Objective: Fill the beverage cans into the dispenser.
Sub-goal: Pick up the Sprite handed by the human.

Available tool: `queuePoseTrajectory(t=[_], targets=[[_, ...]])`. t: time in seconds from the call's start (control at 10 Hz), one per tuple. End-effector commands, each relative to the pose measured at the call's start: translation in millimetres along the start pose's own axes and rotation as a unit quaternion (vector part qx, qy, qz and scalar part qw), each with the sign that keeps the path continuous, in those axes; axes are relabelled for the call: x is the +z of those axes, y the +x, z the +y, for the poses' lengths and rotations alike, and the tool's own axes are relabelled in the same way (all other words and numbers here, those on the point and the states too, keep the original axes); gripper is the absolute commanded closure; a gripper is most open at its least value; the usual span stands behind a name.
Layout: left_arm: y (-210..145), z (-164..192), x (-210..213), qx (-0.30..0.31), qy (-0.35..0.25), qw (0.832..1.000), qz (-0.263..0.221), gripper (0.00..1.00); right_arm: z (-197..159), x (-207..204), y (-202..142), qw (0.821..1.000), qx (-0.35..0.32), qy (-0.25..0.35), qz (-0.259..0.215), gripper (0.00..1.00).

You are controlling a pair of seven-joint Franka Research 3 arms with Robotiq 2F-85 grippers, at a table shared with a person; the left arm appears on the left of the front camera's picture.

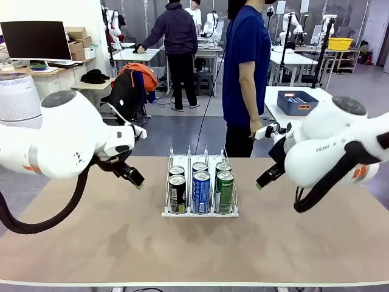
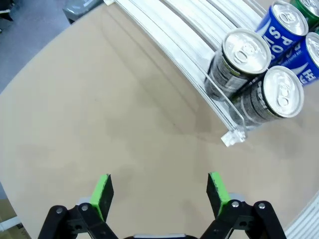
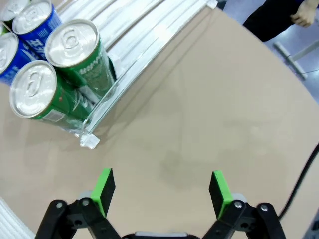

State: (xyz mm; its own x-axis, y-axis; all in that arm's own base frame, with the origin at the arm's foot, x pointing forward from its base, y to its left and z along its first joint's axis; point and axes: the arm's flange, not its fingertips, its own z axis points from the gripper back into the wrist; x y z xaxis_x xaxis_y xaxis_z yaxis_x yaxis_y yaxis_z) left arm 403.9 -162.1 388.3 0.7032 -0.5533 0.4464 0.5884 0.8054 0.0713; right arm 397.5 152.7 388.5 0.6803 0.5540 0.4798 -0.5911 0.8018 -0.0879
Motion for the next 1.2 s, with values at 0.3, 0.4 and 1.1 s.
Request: queuePoseTrajectory(t=[0.3,0.4,1.1], targets=[[9.3,40.0,70.3,-0.100,-0.116,0.988,0.005,0.00,-47.5,73.5,18.6,0.988,0.060,0.145,0.008,0.00],[11.3,53.7,81.4,-0.118,-0.169,0.978,-0.012,0.00,-59.7,88.3,25.5,0.981,0.078,0.176,0.023,0.00],[16.6,78.1,117.2,-0.136,-0.179,0.972,-0.062,0.00,-71.7,128.2,37.3,0.973,0.098,0.211,0.006,0.00]])
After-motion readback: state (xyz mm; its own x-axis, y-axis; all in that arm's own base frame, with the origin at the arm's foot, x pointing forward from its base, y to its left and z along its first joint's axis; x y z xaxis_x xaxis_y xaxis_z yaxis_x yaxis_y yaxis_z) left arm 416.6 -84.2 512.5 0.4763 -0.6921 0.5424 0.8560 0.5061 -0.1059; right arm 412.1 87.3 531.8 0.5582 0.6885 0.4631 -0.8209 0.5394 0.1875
